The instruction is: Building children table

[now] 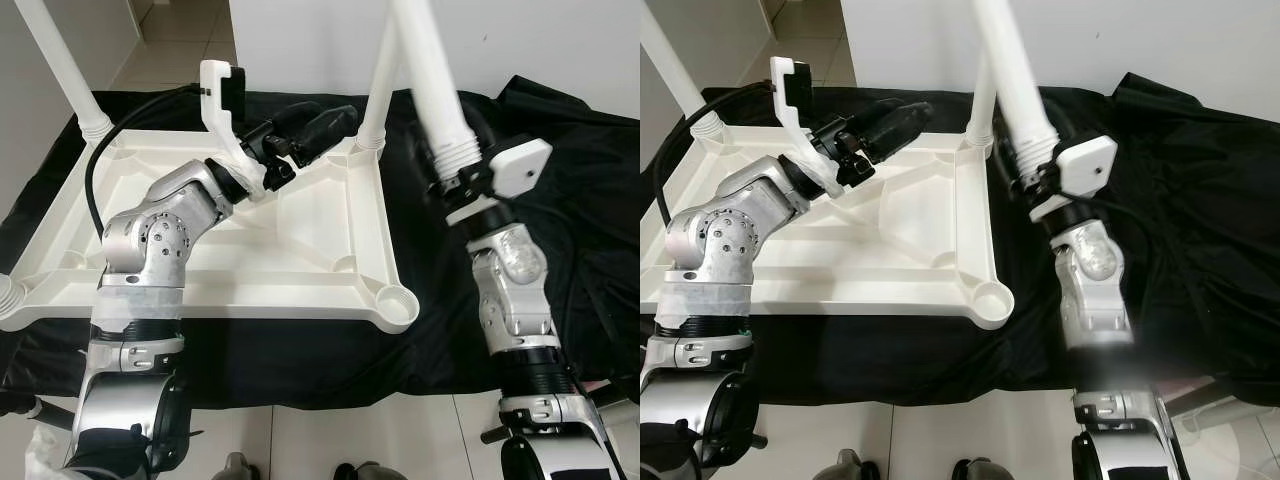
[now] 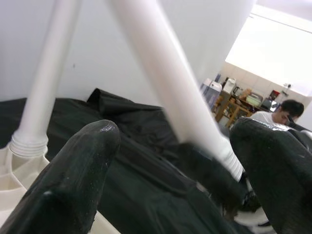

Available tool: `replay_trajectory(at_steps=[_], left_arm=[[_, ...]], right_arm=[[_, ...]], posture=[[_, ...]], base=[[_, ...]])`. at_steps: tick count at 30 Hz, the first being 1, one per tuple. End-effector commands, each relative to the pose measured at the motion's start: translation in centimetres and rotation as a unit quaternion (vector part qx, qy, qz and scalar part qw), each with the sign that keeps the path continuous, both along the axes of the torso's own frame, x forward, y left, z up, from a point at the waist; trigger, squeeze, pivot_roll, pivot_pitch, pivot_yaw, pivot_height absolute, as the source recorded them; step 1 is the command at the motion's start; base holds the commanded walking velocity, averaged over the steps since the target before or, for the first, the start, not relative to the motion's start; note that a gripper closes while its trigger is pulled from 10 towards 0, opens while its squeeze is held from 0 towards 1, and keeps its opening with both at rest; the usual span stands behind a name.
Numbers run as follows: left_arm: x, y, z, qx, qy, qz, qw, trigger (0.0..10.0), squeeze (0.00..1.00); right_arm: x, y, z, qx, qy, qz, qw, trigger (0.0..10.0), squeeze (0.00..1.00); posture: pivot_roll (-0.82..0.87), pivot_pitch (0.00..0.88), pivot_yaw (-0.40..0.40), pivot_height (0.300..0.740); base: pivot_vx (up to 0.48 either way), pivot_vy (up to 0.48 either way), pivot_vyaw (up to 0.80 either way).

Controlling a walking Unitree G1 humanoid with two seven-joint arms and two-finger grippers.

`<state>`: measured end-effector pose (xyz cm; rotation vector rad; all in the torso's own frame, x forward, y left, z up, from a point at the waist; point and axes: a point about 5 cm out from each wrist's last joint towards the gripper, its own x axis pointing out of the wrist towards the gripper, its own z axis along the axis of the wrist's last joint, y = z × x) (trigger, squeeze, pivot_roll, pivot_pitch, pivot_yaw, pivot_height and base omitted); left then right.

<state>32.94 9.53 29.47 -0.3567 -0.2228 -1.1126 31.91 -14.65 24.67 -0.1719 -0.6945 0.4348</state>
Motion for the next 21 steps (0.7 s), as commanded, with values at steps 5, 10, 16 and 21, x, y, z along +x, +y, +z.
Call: replay_trajectory(at_steps=[5,10,16,21], left_arm=[[-0.3,-1.3,-0.9,0.032,0.031,-0.085,0.995,10.0,0.0],[0.2,-1.4,-1.2,0.04,0.06,-0.077,0.994,10.0,0.0],[0.7,-1.4,-1.3,0.039,0.077,-0.065,0.994,10.0,0.0],[2.0,-1.3,-1.0,0.021,0.12,-0.032,0.992,10.0,0.0]], right_arm=[[-1.1,2.0,-1.7,-0.042,0.018,0.046,0.998,10.0,0.0],[-1.5,2.7,-2.6,-0.049,0.03,0.06,0.997,10.0,0.0],[-1.8,3.1,-3.4,-0.064,0.035,0.061,0.995,10.0,0.0],[-2.3,3.5,-4.3,-0.076,0.043,0.065,0.994,10.0,0.0]], posture=[[-0.07,0.094,0.027,0.74],[-0.07,0.096,0.03,0.74],[-0.07,0.096,0.032,0.74],[-0.07,0.096,0.031,0.74]], base=[[0.0,0.0,0.0],[0.0,0.0,0.0],[0.0,0.0,0.0],[0.0,0.0,0.0]])
